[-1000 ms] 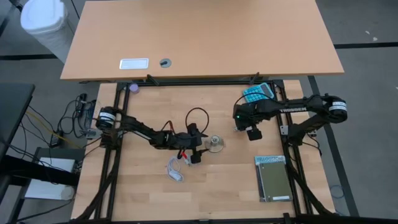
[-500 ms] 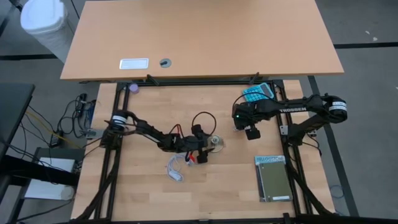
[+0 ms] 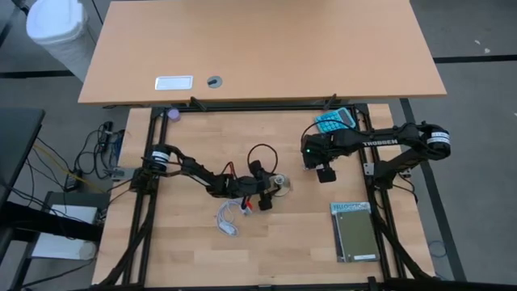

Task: Screw lightbulb
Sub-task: Insert the lightbulb into the socket

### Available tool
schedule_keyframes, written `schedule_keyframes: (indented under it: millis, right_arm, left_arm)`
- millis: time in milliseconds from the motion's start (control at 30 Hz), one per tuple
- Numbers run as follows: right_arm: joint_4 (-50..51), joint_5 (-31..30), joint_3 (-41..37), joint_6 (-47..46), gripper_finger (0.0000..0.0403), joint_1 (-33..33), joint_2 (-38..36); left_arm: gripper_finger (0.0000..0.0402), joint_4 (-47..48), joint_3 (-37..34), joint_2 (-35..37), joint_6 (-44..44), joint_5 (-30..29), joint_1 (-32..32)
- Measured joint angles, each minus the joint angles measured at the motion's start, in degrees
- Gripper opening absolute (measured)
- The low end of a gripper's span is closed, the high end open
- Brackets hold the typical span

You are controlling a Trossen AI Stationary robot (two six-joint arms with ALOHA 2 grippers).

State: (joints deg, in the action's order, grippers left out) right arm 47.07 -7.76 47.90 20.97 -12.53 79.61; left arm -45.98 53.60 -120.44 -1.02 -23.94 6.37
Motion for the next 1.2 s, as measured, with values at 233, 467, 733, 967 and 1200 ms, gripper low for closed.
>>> schedule_keyframes:
  millis: [233,467,733,967,1200]
  right_arm:
    - [-0.3,0.0,0.0,-0.9,0.0332,0.0,0.0]
    - [-0.3,-0.1,0.0,-1.7,0.0332,0.0,0.0]
    - [0.3,2.0,0.0,-4.7,0.0332,-0.4,0.0]
    - [1.6,2.0,0.0,-5.4,0.0332,-1.3,0.0]
    - [3.3,3.4,0.0,-7.2,0.0332,-1.9,-0.1]
  left_arm:
    - [0.0258,-1.0,0.0,0.0,-0.4,0.2,-0.4]
    - [0.0235,-0.4,0.0,0.0,-0.1,0.2,-0.9]
    - [0.0218,1.7,0.0,0.0,2.0,5.1,-1.1]
    - [0.0217,4.0,0.0,0.2,3.0,6.1,-1.7]
    - [0.0217,5.0,0.1,0.3,4.6,9.5,-2.9]
